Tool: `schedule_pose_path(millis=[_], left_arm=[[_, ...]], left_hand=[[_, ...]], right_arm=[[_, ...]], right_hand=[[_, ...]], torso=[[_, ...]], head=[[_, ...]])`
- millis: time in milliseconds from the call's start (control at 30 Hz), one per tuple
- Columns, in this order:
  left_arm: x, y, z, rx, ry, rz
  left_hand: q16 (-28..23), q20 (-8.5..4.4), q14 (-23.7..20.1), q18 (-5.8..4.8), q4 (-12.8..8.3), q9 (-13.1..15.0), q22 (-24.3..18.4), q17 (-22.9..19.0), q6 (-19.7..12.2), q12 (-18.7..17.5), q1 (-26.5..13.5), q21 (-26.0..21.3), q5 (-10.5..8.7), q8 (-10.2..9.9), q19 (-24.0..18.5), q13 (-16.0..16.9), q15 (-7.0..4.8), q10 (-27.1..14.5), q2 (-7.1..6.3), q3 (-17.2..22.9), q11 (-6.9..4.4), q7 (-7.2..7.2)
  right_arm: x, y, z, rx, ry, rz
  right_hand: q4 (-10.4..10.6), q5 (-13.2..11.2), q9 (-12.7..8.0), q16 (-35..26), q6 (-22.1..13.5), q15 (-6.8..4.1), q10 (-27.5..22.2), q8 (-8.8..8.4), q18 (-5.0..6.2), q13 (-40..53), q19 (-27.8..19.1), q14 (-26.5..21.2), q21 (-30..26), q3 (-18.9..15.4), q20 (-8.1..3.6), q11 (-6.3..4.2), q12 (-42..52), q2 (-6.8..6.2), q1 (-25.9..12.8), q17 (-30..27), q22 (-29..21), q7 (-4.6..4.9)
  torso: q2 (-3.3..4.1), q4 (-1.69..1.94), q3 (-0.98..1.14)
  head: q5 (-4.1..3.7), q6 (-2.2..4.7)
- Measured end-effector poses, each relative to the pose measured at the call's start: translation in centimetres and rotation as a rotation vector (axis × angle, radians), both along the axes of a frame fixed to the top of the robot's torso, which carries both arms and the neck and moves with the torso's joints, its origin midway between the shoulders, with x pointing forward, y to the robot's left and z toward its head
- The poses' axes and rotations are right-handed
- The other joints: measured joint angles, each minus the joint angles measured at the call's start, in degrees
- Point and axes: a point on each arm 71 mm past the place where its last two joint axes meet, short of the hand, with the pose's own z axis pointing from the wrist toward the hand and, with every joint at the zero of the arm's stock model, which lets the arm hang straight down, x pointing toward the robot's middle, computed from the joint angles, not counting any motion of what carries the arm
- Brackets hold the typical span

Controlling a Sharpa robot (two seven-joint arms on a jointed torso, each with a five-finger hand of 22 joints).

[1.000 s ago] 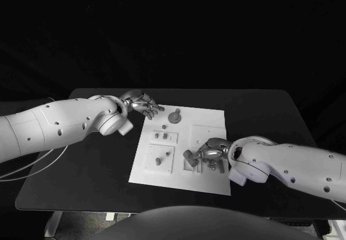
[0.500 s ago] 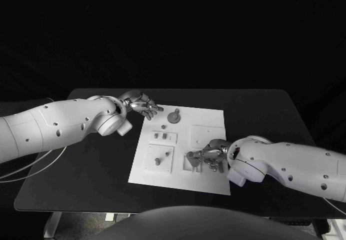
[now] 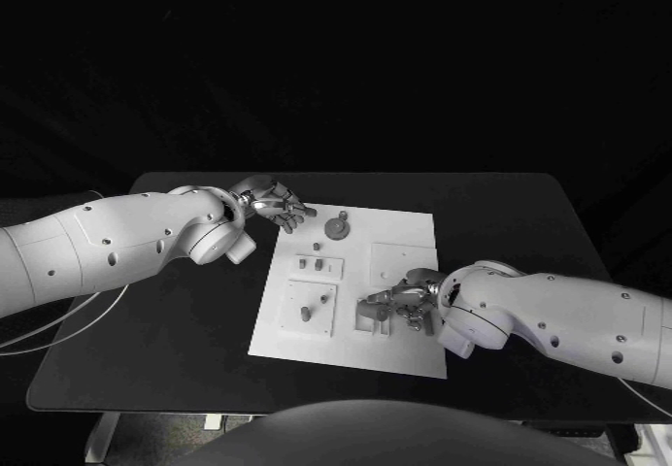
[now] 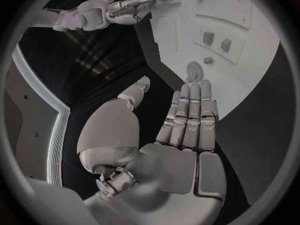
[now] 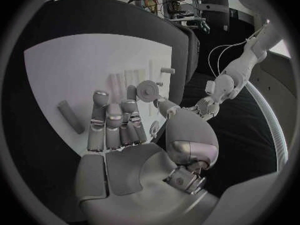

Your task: Assemble the parts on the task board

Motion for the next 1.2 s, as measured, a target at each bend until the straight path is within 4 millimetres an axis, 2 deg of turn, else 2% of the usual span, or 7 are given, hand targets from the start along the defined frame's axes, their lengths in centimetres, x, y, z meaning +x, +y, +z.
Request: schedule_pose_path(millis=[567,900,1000,1200], left_arm=[[-0.01,0.04,0.0,0.001,0.001,0.001],[-0.02,0.11,0.01,0.002,0.001,0.002],[-0.03,0.15,0.01,0.002,0.001,0.002],[-0.03,0.16,0.01,0.003,0.001,0.003]], left_hand=[[-0.22,0.0,0.0,0.0,0.0,0.0,-0.01,0.01,0.0,0.0,0.0,0.0,0.0,0.0,0.0,-0.01,0.0,0.0,0.0,0.0,0.0,0.0],[-0.22,0.0,0.0,0.0,0.0,-0.05,-0.02,0.03,0.0,0.0,0.0,0.0,0.0,0.0,0.0,0.0,0.0,0.0,0.0,0.0,0.0,0.0],[-0.22,0.0,0.0,0.0,0.0,-0.05,0.0,0.06,0.0,0.0,0.0,0.0,0.0,0.0,0.0,0.04,0.0,0.0,0.0,0.0,0.0,0.0],[-0.22,0.0,0.0,0.0,0.0,-0.05,0.03,0.06,0.0,0.0,0.0,0.0,0.0,0.0,0.0,0.03,0.0,0.0,0.0,0.0,0.0,0.0]], right_arm=[[0.29,0.99,0.0,-0.009,-0.017,0.019],[0.37,0.97,-0.05,-0.037,-0.031,0.045],[0.41,0.87,-0.09,-0.051,-0.037,0.06],[0.36,0.87,-0.11,-0.072,-0.042,0.095]], right_hand=[[-0.42,0.0,-0.06,0.0,-0.08,-0.02,0.0,0.16,0.0,0.0,0.0,-0.27,0.0,0.09,0.0,0.0,0.0,-0.23,-0.23,0.0,0.0,0.05],[-0.46,0.0,-0.46,0.0,-1.23,0.22,-1.13,-0.53,-0.02,0.0,-0.21,-0.52,0.0,0.49,-0.2,0.71,0.0,-1.88,-1.87,0.0,0.0,1.15],[-0.63,0.0,-0.47,0.0,-1.32,0.26,-1.13,-0.53,-0.3,0.0,-0.21,-0.56,0.0,0.67,-0.2,0.71,0.0,-1.88,-1.87,0.0,0.0,1.23],[-0.93,-0.01,-0.54,0.0,-1.55,0.35,-1.34,-0.53,0.32,0.0,-0.21,-0.65,0.0,0.96,-0.2,0.92,0.0,-1.88,-1.87,0.0,0.0,1.44]], torso=[[0.02,0.07,-0.02],[0.01,0.03,-0.03],[0.01,0.0,0.0],[0.0,-0.01,0.03]], head=[[-0.01,0.0],[-0.01,0.0],[-0.05,0.0],[-0.14,0.0]])
